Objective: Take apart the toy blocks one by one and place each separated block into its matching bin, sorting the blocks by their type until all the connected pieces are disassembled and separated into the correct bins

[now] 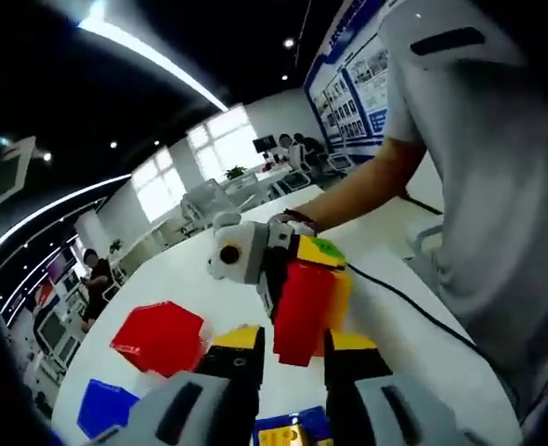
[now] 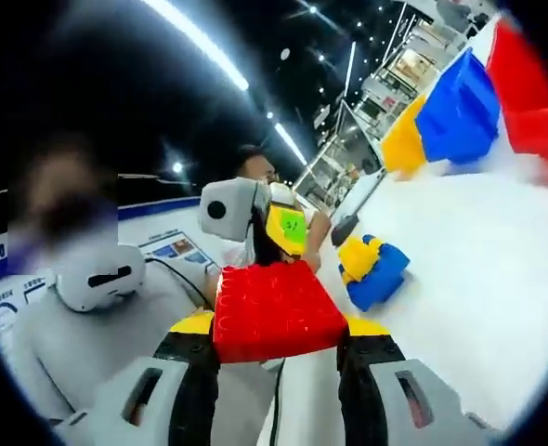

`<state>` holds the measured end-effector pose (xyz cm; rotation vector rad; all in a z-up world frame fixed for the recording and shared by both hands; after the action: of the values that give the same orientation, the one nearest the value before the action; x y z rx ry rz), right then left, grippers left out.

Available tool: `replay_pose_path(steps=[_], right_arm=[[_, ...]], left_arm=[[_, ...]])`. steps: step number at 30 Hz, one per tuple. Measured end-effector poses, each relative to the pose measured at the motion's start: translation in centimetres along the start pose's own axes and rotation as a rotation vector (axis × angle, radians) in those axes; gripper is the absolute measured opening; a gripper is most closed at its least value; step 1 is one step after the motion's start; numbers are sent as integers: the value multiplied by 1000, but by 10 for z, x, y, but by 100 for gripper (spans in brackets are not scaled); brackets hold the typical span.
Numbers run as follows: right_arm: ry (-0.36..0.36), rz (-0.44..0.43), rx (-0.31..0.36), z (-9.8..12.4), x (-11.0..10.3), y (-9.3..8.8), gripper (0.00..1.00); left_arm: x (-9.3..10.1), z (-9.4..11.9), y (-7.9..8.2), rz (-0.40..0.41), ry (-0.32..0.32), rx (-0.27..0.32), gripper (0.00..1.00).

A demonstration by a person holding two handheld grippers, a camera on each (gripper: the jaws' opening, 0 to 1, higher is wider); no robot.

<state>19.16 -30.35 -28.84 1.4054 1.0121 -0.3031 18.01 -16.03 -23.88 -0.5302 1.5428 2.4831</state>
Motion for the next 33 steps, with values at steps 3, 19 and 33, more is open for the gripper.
replay_pose_path(steps=[3,19,33], right_arm=[[0,-3,-15,-1,4,-2,51],[-637,595,-235,10,-22,26,42],[-636,741,-469,20,2,19,36]], left_arm=[[4,-1,-2,4,-27,-21,20],[-16,5,-7,211,62,-107,3],[-7,-18,-35,364,123,-238,41]])
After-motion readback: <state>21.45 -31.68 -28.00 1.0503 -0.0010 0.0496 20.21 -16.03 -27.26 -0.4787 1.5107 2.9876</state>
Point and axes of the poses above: the point that each gripper's makers call its tool centre point, and the gripper's own axes: z roughly backward along the fingers, x roughly to its right, y roughly out of its top, the point moved 8 cm from there along z, roughly backward along the fingers, and after that the axes turned 8 degrees about y, right-handed, at the moved point
